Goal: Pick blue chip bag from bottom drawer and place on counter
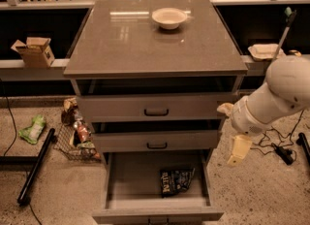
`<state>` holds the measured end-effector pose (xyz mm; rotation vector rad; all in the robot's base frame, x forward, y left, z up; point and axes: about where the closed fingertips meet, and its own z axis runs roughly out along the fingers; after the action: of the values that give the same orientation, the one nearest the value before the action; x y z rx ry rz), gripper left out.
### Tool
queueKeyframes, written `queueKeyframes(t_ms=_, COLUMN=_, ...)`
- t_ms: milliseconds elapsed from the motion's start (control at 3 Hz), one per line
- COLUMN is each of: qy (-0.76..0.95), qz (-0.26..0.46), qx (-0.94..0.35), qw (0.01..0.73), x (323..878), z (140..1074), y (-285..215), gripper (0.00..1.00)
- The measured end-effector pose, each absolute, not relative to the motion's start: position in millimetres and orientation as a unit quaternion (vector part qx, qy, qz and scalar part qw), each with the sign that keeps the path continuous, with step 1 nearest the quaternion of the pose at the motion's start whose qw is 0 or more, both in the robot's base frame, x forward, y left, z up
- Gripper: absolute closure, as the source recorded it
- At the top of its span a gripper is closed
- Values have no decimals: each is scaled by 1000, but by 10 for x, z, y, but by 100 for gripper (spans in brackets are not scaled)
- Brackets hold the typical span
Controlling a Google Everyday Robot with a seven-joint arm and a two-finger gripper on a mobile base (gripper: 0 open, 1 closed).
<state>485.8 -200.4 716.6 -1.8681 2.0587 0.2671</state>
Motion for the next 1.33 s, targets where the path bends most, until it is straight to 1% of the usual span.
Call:
queueKeyframes(t_ms=333, qy=719, qz=98, qx=-660, qw=194, x=4921, z=6802, y=-2077, gripper=0)
queueKeyframes(t_ms=667, qy=721, qz=118, qx=-651, qw=205, x=4998, z=6426, y=-2083, gripper=0)
queueKeyframes(t_ms=1000, qy=721, qz=118, qx=-651, qw=205, x=4998, z=6426, y=-2082, gripper=0)
queueKeyframes(t_ms=1333, qy=717, qz=122, qx=-657, qw=199, x=5055, z=6160, y=-2137, gripper=0)
